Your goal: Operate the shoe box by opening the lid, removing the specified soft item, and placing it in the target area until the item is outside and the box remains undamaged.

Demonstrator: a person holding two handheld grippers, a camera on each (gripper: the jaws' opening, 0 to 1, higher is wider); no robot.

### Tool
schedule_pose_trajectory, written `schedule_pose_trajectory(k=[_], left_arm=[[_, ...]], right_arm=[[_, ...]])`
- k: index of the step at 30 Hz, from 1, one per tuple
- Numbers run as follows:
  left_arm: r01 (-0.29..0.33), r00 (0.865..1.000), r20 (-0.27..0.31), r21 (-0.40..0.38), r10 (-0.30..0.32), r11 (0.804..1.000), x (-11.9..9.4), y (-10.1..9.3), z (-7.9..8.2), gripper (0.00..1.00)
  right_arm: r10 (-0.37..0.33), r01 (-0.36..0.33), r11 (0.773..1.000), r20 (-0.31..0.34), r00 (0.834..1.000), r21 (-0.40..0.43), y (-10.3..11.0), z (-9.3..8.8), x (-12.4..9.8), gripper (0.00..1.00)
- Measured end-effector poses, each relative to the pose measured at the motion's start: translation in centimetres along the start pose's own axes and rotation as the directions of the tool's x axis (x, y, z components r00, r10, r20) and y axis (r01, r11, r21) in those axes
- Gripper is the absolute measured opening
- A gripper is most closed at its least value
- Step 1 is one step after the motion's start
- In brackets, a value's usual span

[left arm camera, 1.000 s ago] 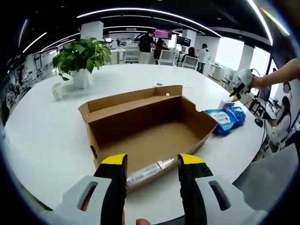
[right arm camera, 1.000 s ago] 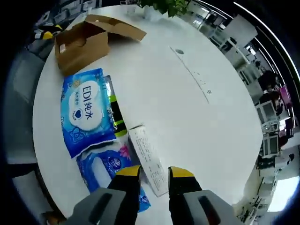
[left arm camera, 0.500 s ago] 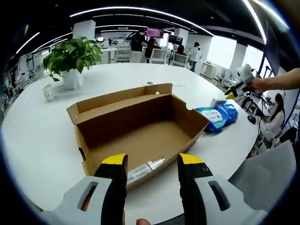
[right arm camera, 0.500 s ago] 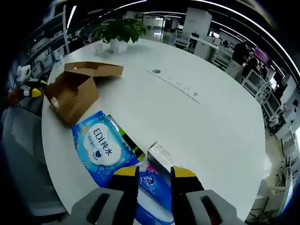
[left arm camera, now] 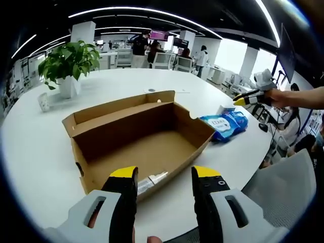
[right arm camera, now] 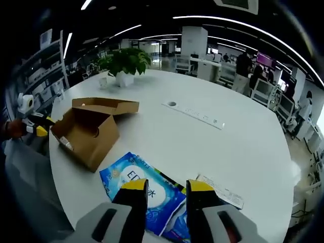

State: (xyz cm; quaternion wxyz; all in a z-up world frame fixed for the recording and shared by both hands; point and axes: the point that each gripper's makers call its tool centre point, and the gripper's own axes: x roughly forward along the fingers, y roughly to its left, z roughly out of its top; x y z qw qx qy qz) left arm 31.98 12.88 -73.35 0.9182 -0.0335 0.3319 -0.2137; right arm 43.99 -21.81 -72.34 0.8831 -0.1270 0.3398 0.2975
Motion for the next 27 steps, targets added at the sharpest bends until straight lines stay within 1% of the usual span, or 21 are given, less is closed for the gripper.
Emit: schedule_pose_trajectory(k=[2,5,9,11,12,19,25,27], left_arm=[[0.004,1.0,-0.001,0.006,-0.004,1.0,0.0,0.2,0.1,0.43],[0.012,1.0,-0.004,0.022,-0.012,1.0,-0.1,0.4,0.3,0.43],[0.018,1.0,-0.012,0.041,-0.017,0.999,-0.3,1.2,0.3,0.43],[0.019,1.0,-0.016,0.047,-0.018,0.999,-0.4,1.6,0.3,0.43],[0.018,1.0,-0.019,0.052,-0.017,0.999,-0.5,1.8,0.3,0.43],[0.024,0.999,-0.042,0.09,-0.021,0.996,-0.4,3.2,0.1,0.43],[0.032,0.997,-0.07,0.134,-0.023,0.99,0.2,4.2,0.1,0.43],[0.036,0.997,-0.079,0.141,-0.025,0.989,0.5,4.6,0.2,0.43]], right_arm=[[-0.006,0.007,1.0,0.036,0.999,-0.018,1.1,0.8,-0.1,0.26],[0.005,-0.007,1.0,0.093,0.996,0.02,2.5,2.0,-0.1,0.27],[0.025,-0.025,1.0,0.124,0.992,0.002,4.6,3.0,0.1,0.29],[0.033,-0.033,0.999,0.128,0.991,-0.003,5.1,3.2,0.2,0.29],[0.039,-0.038,0.999,0.132,0.991,-0.008,5.9,3.3,0.3,0.29],[0.07,-0.068,0.997,0.139,0.988,-0.021,8.2,3.4,0.7,0.32],[0.089,-0.086,0.996,0.145,0.985,-0.029,10.8,3.0,0.7,0.34],[0.095,-0.09,0.995,0.143,0.985,-0.037,11.1,2.8,0.9,0.34]])
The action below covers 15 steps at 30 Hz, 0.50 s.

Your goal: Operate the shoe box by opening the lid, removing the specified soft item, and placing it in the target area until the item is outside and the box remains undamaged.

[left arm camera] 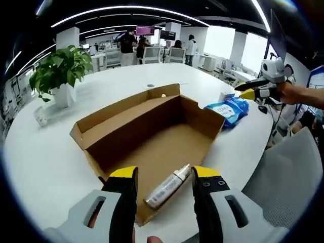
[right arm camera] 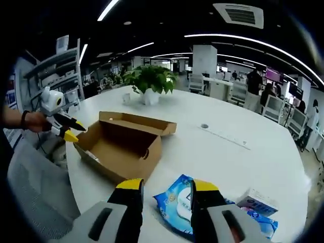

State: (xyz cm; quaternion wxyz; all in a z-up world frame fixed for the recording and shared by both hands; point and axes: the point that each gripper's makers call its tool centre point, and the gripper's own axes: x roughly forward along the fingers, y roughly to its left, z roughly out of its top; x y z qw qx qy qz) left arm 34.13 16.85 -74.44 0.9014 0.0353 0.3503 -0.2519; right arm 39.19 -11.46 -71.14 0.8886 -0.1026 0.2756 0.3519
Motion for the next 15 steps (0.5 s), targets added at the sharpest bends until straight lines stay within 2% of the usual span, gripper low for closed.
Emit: schedule_pose_trajectory(k=[7,11,15], left_arm=[[0.036,0.999,-0.035,0.068,-0.034,0.997,1.0,0.3,0.6,0.43],[0.06,0.997,-0.061,0.126,-0.053,0.99,1.8,0.6,0.9,0.43],[0.092,0.993,-0.093,0.179,-0.076,0.98,2.6,0.7,1.3,0.43]], right_arm=[[0.014,-0.014,1.0,0.003,1.0,-0.002,1.3,-0.7,0.4,0.35],[-0.005,0.003,0.999,0.035,0.999,0.044,1.8,-0.6,-0.1,0.36],[-0.026,0.024,0.998,0.03,0.999,0.06,2.1,-1.3,-0.4,0.36]])
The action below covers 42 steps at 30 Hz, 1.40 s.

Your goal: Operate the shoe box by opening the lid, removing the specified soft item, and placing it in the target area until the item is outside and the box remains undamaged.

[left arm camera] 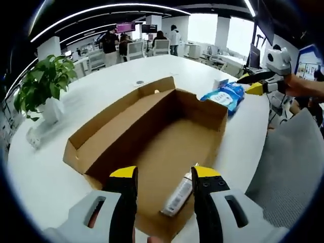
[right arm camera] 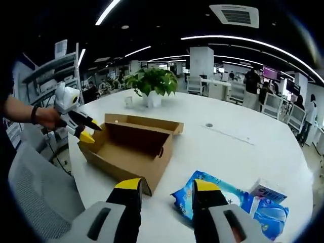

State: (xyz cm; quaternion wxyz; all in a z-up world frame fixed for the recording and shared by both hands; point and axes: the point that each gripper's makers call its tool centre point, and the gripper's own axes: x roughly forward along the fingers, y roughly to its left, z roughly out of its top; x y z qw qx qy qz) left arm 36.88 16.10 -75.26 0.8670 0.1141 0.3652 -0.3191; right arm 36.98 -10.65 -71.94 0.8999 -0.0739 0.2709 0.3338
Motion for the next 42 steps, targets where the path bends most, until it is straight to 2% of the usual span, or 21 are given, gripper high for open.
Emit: schedule_pose_trajectory(k=[4,9,12,13,15,19,21,24,25,27,34,37,39,42], left_arm=[[0.034,0.999,-0.039,0.068,-0.031,0.997,0.6,0.1,-0.1,0.43],[0.066,0.995,-0.079,0.092,-0.058,0.994,1.3,0.1,-0.5,0.43],[0.101,0.988,-0.125,0.128,-0.085,0.987,1.6,-0.2,-1.2,0.43],[0.119,0.985,-0.147,0.164,-0.095,0.979,1.8,-0.2,-1.5,0.44],[0.122,0.982,-0.165,0.177,-0.093,0.977,2.1,0.0,-1.8,0.44],[0.185,0.965,-0.219,0.188,-0.142,0.965,2.7,-0.6,-2.9,0.46],[0.231,0.951,-0.261,0.229,-0.169,0.946,3.0,-1.2,-3.6,0.47],[0.294,0.931,-0.285,0.21,-0.229,0.932,3.4,-2.6,-4.1,0.47],[0.291,0.933,-0.281,0.218,-0.226,0.932,3.8,-2.4,-4.1,0.45],[0.302,0.926,-0.297,0.216,-0.232,0.929,4.2,-2.6,-4.5,0.45],[0.327,0.916,-0.314,0.217,-0.251,0.92,4.8,-2.7,-4.5,0.48],[0.311,0.919,-0.326,0.252,-0.222,0.916,4.7,-2.4,-4.3,0.48],[0.303,0.92,-0.341,0.299,-0.195,0.905,4.5,-1.9,-4.1,0.47],[0.295,0.921,-0.344,0.317,-0.18,0.902,4.5,-1.4,-3.9,0.45]], right_arm=[[-0.019,0.019,1.0,-0.012,1.0,0.009,0.3,-0.8,-0.6,0.36],[-0.029,0.03,0.999,-0.011,1.0,0.042,1.0,-1.6,-1.0,0.36],[-0.03,0.031,0.998,-0.01,0.999,0.054,1.6,-1.9,-1.1,0.36],[-0.03,0.031,0.998,-0.01,0.999,0.057,1.8,-2.1,-1.1,0.36],[-0.03,0.031,0.998,-0.011,0.999,0.063,2.2,-2.2,-1.0,0.36],[-0.029,0.03,0.998,-0.025,0.999,0.046,2.9,-2.5,-0.9,0.36],[-0.027,0.028,0.999,-0.025,0.999,0.044,3.1,-2.7,-0.9,0.36],[-0.022,0.024,0.999,-0.03,0.999,0.049,3.4,-2.9,-0.9,0.36],[-0.022,0.024,0.999,-0.03,0.999,0.048,3.5,-2.9,-0.9,0.36],[-0.02,0.021,0.999,-0.033,0.999,0.05,3.6,-3.1,-0.8,0.36],[-0.018,0.02,0.999,-0.039,0.999,0.049,3.8,-3.1,-0.7,0.36],[-0.02,0.022,0.998,-0.038,0.999,0.053,3.8,-3.2,-0.6,0.35],[-0.017,0.019,0.998,-0.038,0.999,0.054,4.0,-3.2,-0.6,0.35],[-0.015,0.017,0.998,-0.04,0.999,0.055,4.1,-3.4,-0.6,0.35]])
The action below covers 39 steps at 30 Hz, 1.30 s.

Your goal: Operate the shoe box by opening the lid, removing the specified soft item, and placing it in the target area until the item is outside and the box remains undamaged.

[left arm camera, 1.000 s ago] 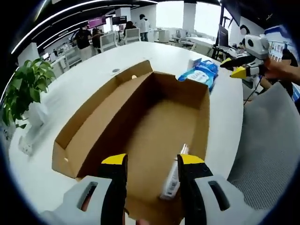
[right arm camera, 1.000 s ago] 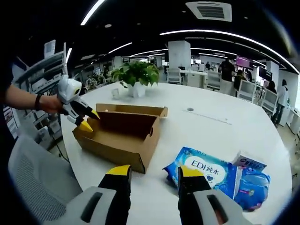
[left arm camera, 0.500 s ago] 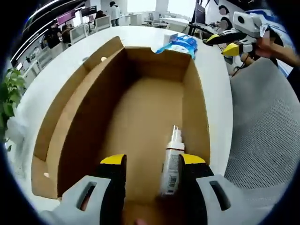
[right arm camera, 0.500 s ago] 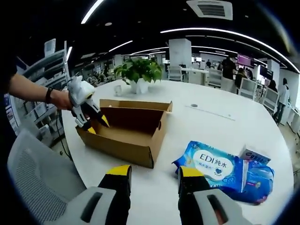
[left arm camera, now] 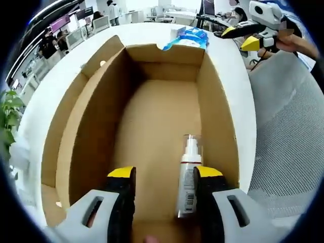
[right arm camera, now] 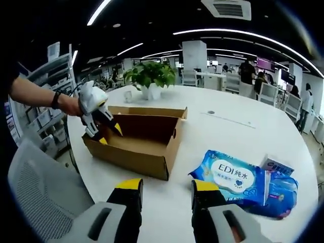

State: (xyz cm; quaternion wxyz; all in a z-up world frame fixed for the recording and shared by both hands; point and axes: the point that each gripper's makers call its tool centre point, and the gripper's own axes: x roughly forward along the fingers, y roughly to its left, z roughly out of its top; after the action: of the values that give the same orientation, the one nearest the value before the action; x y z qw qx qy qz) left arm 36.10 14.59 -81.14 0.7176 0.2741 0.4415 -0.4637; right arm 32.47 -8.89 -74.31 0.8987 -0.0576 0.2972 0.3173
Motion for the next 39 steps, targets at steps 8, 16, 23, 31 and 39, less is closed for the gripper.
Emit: schedule_pose_trajectory(k=[8,16,23,31,39], left_arm=[[0.059,0.998,0.004,-0.005,-0.059,0.998,0.2,-1.6,-0.3,0.45],[0.001,0.997,-0.075,0.017,0.0,1.0,1.2,0.1,-1.9,0.34],[0.018,0.998,-0.065,-0.001,-0.018,1.0,2.4,-1.0,-1.9,0.2],[0.035,0.999,-0.007,-0.057,-0.036,0.998,2.7,-1.0,-2.0,0.19],[0.02,0.997,0.074,-0.089,-0.014,0.996,-0.2,-0.5,-0.9,0.19]], right_arm=[[-0.002,0.002,1.0,-0.004,1.0,0.01,0.0,-0.4,-0.2,0.35],[0.0,0.0,1.0,-0.009,1.0,0.009,0.6,-0.6,-0.1,0.34],[0.003,-0.003,1.0,-0.023,1.0,0.006,1.0,-0.9,-0.2,0.34],[0.012,-0.012,1.0,-0.026,1.0,-0.002,1.3,-0.7,-0.3,0.34],[0.04,-0.04,0.999,-0.021,0.999,-0.023,1.9,0.0,-0.2,0.33]])
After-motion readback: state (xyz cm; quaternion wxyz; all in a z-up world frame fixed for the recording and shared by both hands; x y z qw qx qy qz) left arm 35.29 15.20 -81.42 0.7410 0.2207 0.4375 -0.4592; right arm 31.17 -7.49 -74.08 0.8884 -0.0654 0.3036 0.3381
